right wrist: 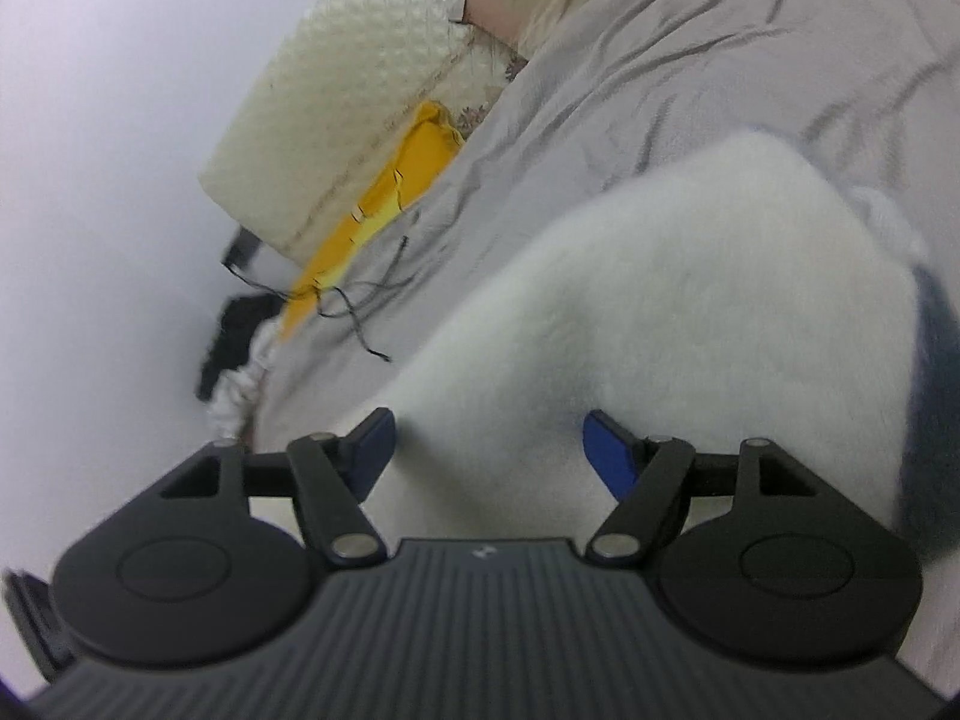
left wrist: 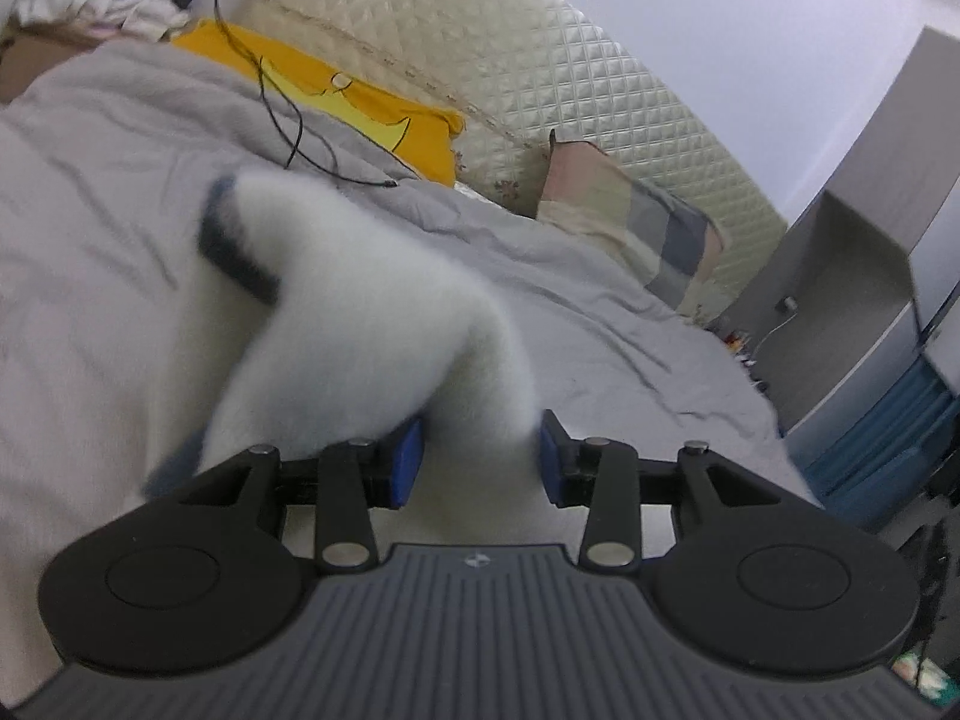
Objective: Fold large clothes
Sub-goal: 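Lay the folded sweater flat and open both grippers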
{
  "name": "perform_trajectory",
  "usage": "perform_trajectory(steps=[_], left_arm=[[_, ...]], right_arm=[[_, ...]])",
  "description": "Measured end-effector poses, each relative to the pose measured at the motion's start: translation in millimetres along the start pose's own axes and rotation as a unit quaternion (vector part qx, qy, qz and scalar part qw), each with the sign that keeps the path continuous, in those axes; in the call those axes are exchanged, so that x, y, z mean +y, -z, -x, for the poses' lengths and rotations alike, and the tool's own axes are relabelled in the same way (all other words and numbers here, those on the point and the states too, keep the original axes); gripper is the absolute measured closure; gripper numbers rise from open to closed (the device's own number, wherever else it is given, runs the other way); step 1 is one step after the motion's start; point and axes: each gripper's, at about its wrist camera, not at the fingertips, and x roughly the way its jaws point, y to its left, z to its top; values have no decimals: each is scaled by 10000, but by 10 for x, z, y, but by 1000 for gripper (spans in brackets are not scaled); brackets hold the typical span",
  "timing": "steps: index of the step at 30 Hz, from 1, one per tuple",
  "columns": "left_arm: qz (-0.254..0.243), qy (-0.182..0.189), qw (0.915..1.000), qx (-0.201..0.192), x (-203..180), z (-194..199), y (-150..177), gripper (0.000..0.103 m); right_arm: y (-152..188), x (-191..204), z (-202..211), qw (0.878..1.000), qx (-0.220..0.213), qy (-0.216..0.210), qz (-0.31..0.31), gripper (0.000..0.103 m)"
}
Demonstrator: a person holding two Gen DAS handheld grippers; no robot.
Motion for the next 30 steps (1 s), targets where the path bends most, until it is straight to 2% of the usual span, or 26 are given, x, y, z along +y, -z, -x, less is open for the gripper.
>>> perform_trajectory(steps=[5,10,12,14,15,19,24,30], left_arm=[[-108,-177,9994,-278,200,-338,-5,57],[-713,-556,9943,-565,251,-585,11,52],[-803,-593,9935,-542,287,-679,17,48],[-814,-751,9932,-354,346,-797,17,46],[-849,-862,9924,-237,383,-864,30,46],[-1096,-993,9889,-176,366,-902,75,46],[-1171,-1070,9872,-168,260,-781,103,41],[-1318,-1201,9840,-31,51,-552,213,39]], right_arm=[[2,34,-279,9971,-20,171,738,33],[55,140,-504,9837,-3,419,1749,34],[70,167,-614,9762,22,568,2093,34],[95,191,-722,9680,26,704,2408,34],[102,195,-752,9654,7,732,2501,34],[103,206,-823,9617,-59,794,2622,34],[122,247,-713,9637,-112,816,2538,34],[298,417,-486,9497,-141,1168,2901,33]])
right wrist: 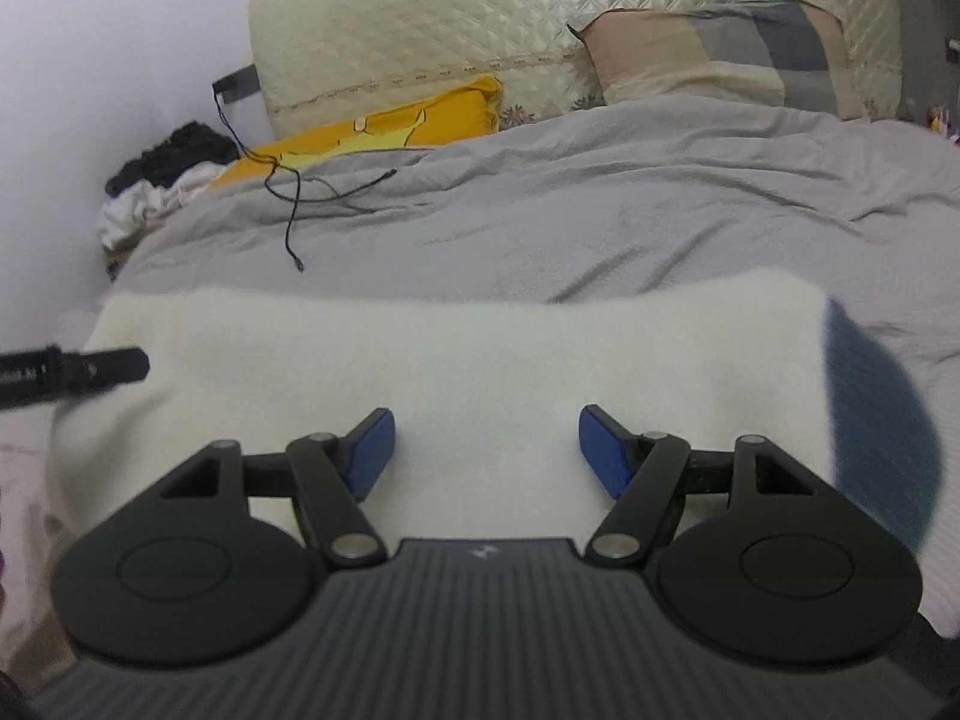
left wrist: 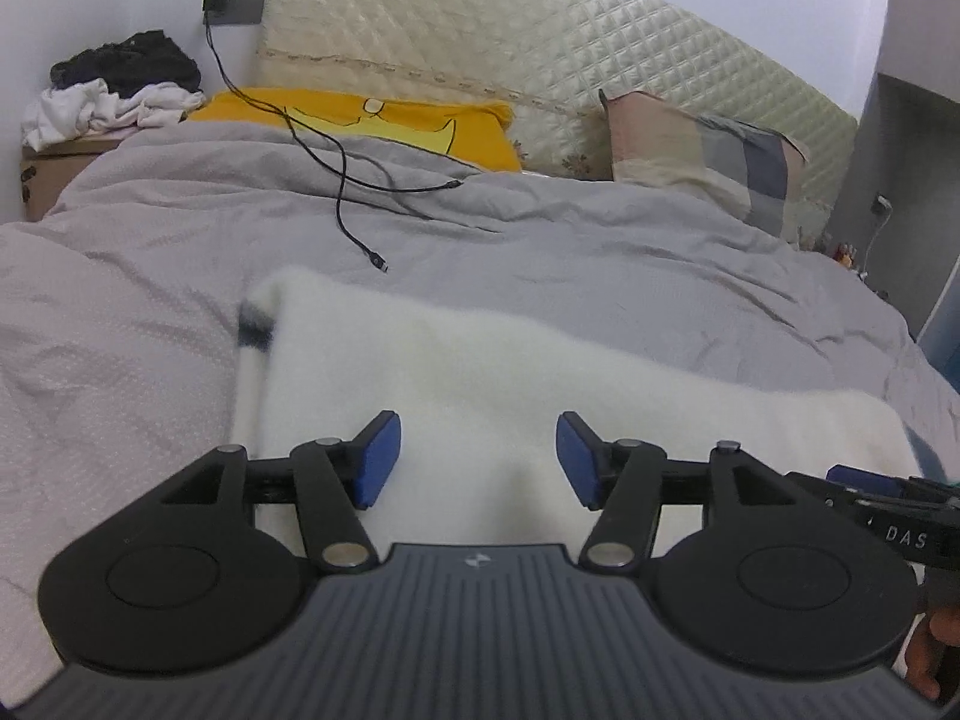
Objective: Fold large clothes
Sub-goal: 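Lay the folded sweater flat and open both grippers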
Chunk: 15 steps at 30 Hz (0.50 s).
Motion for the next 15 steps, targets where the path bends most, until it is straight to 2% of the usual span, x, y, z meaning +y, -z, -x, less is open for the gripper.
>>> perform_trajectory(steps=[6,11,15], left_arm=[[-258,-34,9994,210,-133,125,114,36],[-553,-174,9975,412,-215,4,241,32],[-150,-77,9984,534,-111,-207,236,30]], right_arm=[[59,74,236,9999,-2,102,-40,33],[104,57,211,9997,144,217,12,33],[135,53,-3,9993,296,199,139,30]])
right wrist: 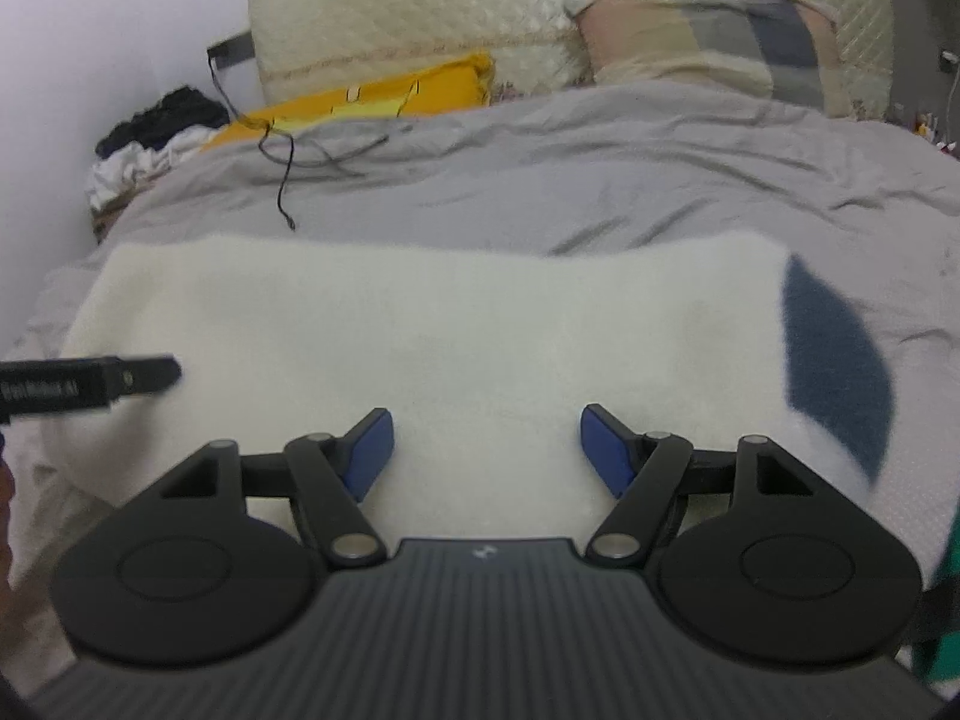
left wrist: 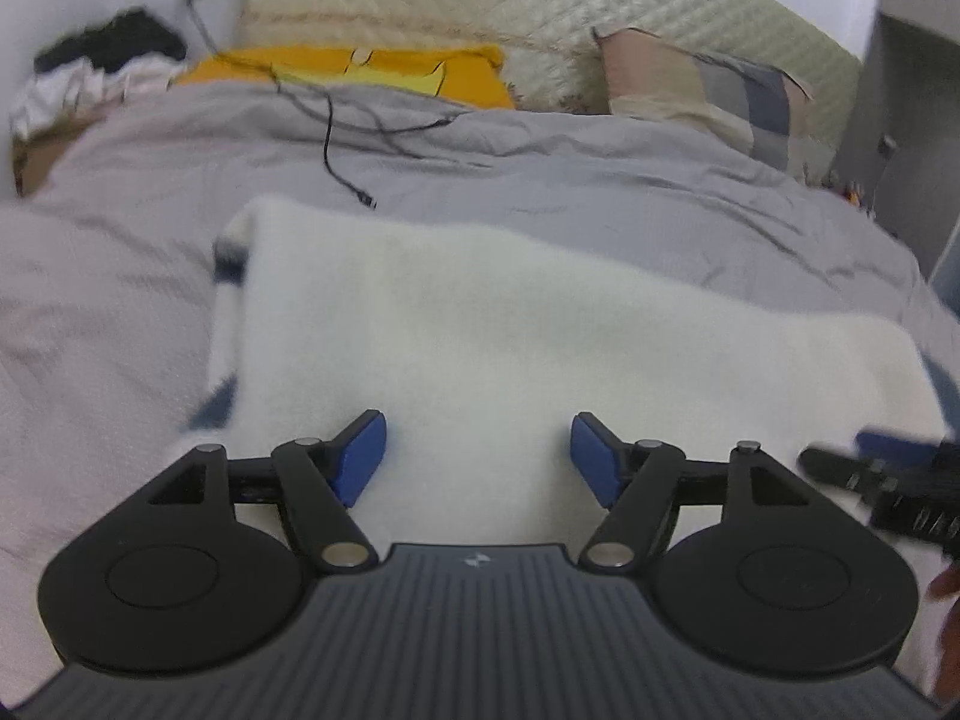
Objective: Fold large clothes
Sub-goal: 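Lay the folded sweater flat and open both grippers, then grasp the sweater roll end with the left gripper while the right gripper grasps the cuff end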
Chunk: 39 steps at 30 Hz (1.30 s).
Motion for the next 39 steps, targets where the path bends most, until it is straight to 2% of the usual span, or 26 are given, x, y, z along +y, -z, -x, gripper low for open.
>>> perform_trajectory(steps=[4,9,13,17,18,20,22,23,25,28,32,34,38,39], left_arm=[[21,97,10000,6,76,-130,-10,30],[216,250,9994,-79,124,-34,-54,30],[663,504,9964,-160,187,244,-91,30],[1047,793,9913,-116,249,552,0,30],[1181,867,9892,-85,279,624,45,30],[1486,968,9841,10,340,720,127,29],[1913,1158,9746,152,408,766,210,29],[2100,1279,9691,213,428,770,243,29],[2352,1555,9589,310,437,745,299,29],[2514,1948,9470,456,355,635,360,27],[2695,2370,9313,627,231,426,474,25],[2714,2562,9249,720,153,307,538,23],[2986,2856,9067,845,103,77,643,21],[3152,2911,8994,838,122,32,664,21]], right_arm=[[-19,40,-194,9999,-14,37,108,24],[-15,39,-228,9999,-55,6,143,23],[-38,-32,-33,9990,28,-191,-410,23],[31,-69,308,9898,91,-819,-1160,25],[80,-92,386,9853,127,-965,-1406,24],[183,-162,468,9727,239,-1257,-1937,13],[301,-279,467,9521,446,-1482,-2637,8],[352,-327,437,9420,574,-1519,-2936,0],[461,-446,332,9195,801,-1575,-3512,0],[561,-568,152,8966,932,-1656,-4000,0],[621,-710,-13,8722,559,-1579,-4595,0],[603,-761,-57,8667,310,-1578,-4722,0],[585,-827,-68,8437,-113,-1964,-4994,0],[583,-836,-37,8379,-234,-2102,-5032,0]])
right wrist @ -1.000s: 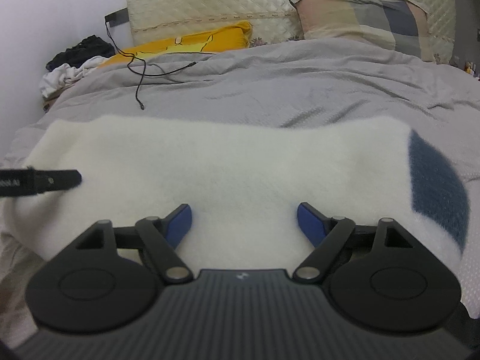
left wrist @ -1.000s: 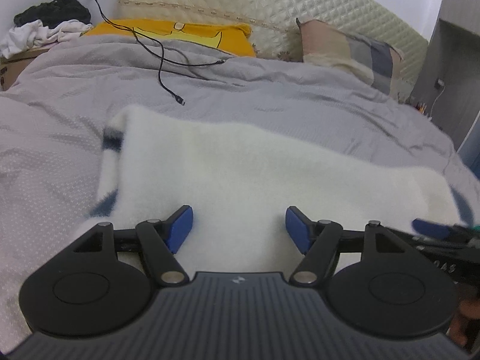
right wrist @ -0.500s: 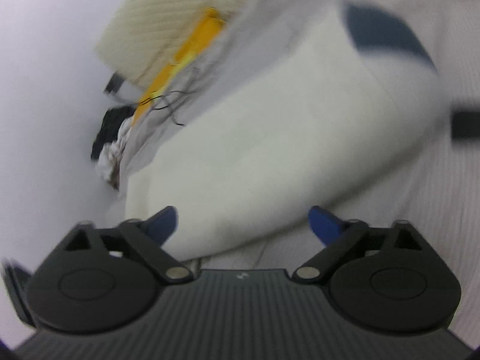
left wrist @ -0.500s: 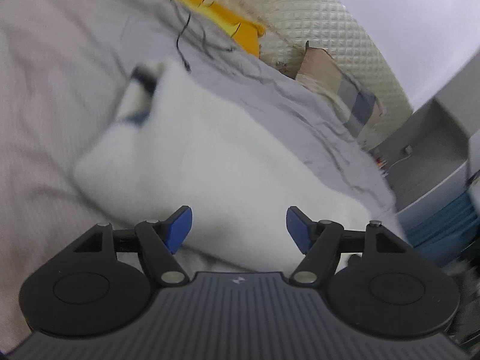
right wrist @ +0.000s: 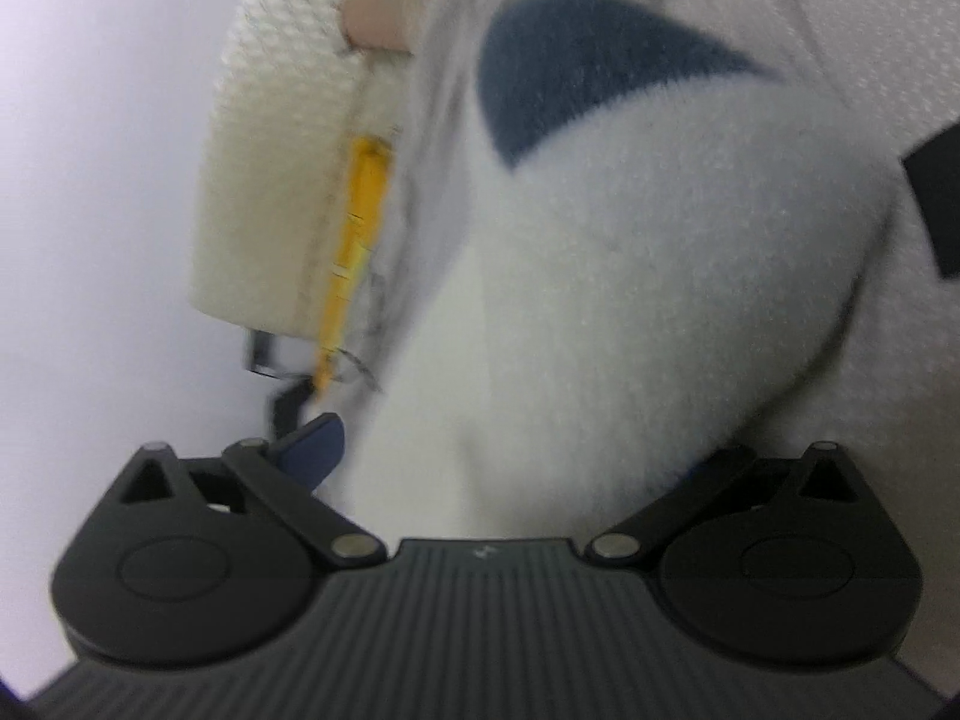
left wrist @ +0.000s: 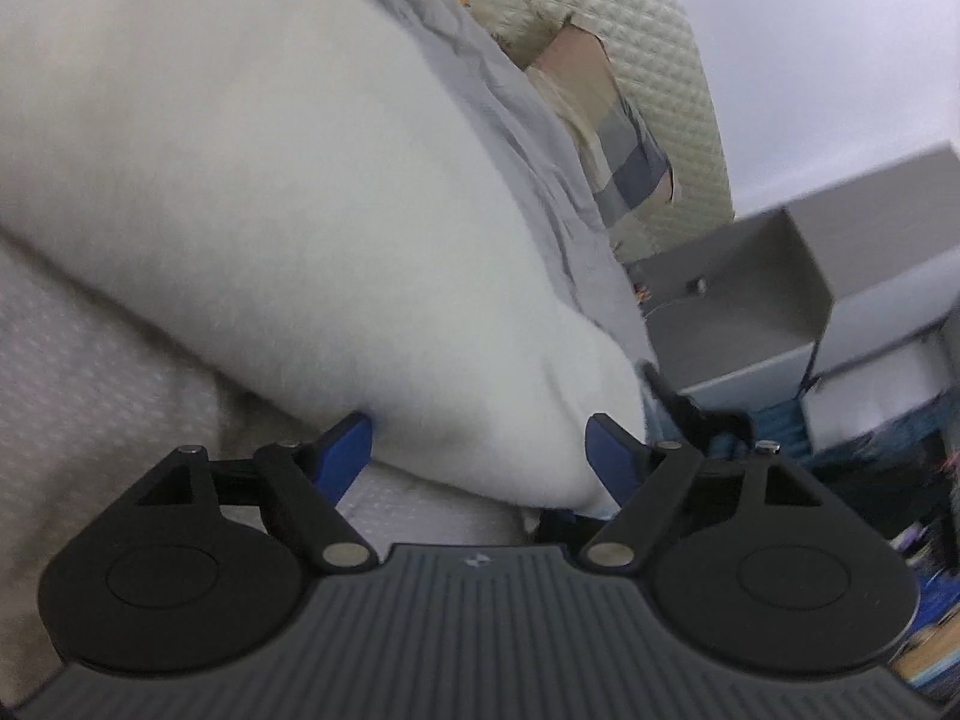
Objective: Fold large clothes
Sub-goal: 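Grasp the sweater roll end with the left gripper while the right gripper grasps the cuff end, then lift and roll the sweater over with both grippers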
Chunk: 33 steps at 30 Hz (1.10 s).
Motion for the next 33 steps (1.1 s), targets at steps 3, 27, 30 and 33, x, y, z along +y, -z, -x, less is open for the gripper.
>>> perform_trajectory(steps=[3,27,30,33], left_arm=[[343,192,9992,-97,109,-49,-46,20],[1576,-462,9749,-1501,630,379,-370,20],[1192,-819,9774,-1542,539,340,-418,27],[1030,-984,9763,-1628,502,325,-472,36]], right_arm=[[-18,40,65,9985,-98,-532,-108,0],[-65,19,-26,9992,-36,-295,-249,0],[-48,-71,-75,9995,24,111,-309,1],[-107,-81,-127,9994,-133,287,-165,7]])
